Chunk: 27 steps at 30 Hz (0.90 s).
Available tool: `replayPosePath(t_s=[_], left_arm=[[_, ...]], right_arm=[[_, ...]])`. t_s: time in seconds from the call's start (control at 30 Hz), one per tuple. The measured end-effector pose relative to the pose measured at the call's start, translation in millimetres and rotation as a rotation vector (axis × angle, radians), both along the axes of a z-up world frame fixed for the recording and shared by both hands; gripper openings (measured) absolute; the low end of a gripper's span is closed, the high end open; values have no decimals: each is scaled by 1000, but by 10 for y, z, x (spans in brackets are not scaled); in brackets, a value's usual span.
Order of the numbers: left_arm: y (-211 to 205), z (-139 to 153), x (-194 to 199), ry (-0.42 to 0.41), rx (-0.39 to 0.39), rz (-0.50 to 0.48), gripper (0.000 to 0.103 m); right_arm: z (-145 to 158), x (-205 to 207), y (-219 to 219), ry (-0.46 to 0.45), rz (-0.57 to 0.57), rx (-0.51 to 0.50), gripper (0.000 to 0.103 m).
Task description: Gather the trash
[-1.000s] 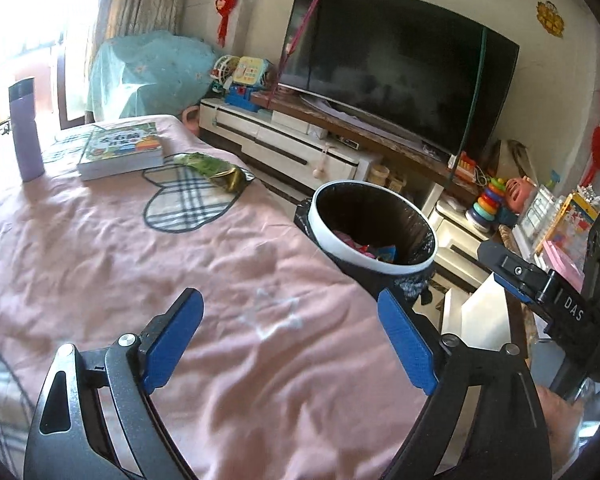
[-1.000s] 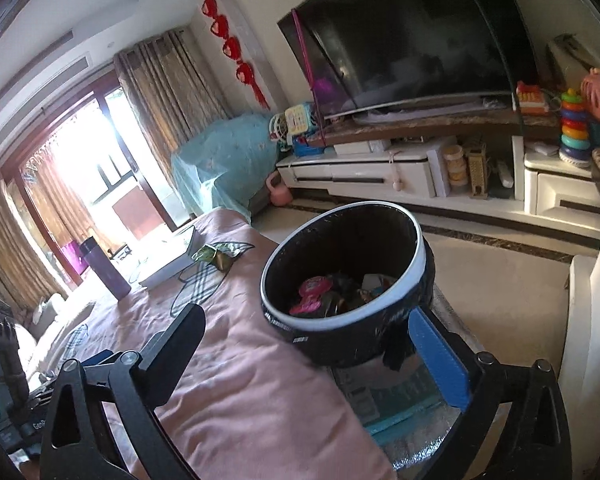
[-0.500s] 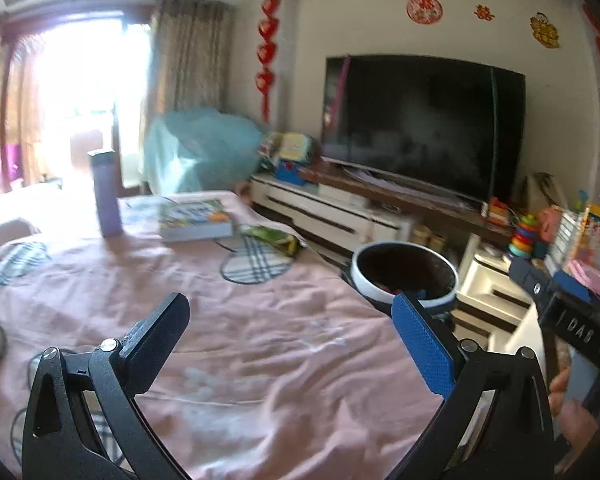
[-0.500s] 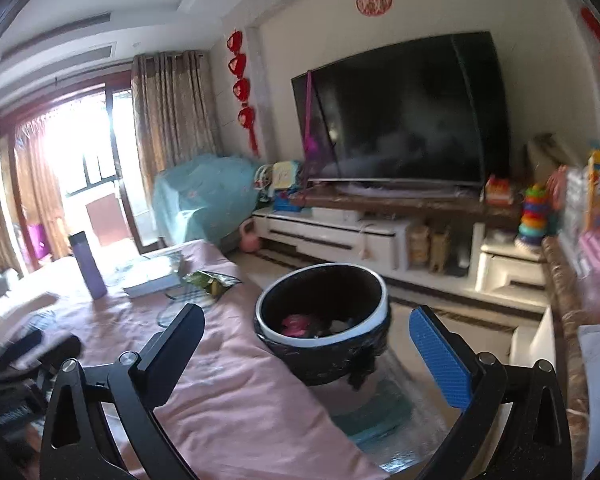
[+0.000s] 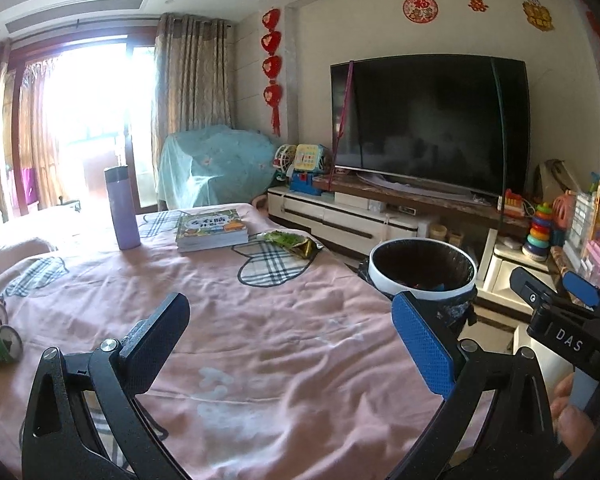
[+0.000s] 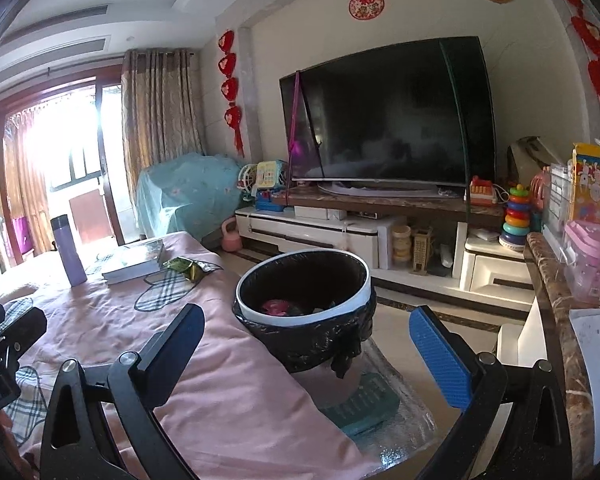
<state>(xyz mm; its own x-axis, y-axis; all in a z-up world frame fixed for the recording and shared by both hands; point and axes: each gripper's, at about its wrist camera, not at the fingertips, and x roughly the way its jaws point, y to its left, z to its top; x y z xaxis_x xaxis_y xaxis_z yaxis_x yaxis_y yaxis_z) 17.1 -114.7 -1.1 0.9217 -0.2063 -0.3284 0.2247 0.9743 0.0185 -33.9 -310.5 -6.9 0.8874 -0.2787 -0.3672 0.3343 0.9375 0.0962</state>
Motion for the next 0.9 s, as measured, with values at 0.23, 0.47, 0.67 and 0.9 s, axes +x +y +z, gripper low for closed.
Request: replayPosePath(t_s=[0.23,0.47,0.67,0.9], left_arm=[[-15,-11,-7,2,8,6,103],[-2,-17,-21,-11,11,11,103],[15,-16,-31,-4,0,8,103],[21,-14,-32,-1,-5,10,103]], right_arm=[[-47,-20,-1,9,4,12,103],[-29,-26,35,8,5,-4,103],[-13,-42,44,5,6,-20,103],[1,-49,53,5,9,-25,103]])
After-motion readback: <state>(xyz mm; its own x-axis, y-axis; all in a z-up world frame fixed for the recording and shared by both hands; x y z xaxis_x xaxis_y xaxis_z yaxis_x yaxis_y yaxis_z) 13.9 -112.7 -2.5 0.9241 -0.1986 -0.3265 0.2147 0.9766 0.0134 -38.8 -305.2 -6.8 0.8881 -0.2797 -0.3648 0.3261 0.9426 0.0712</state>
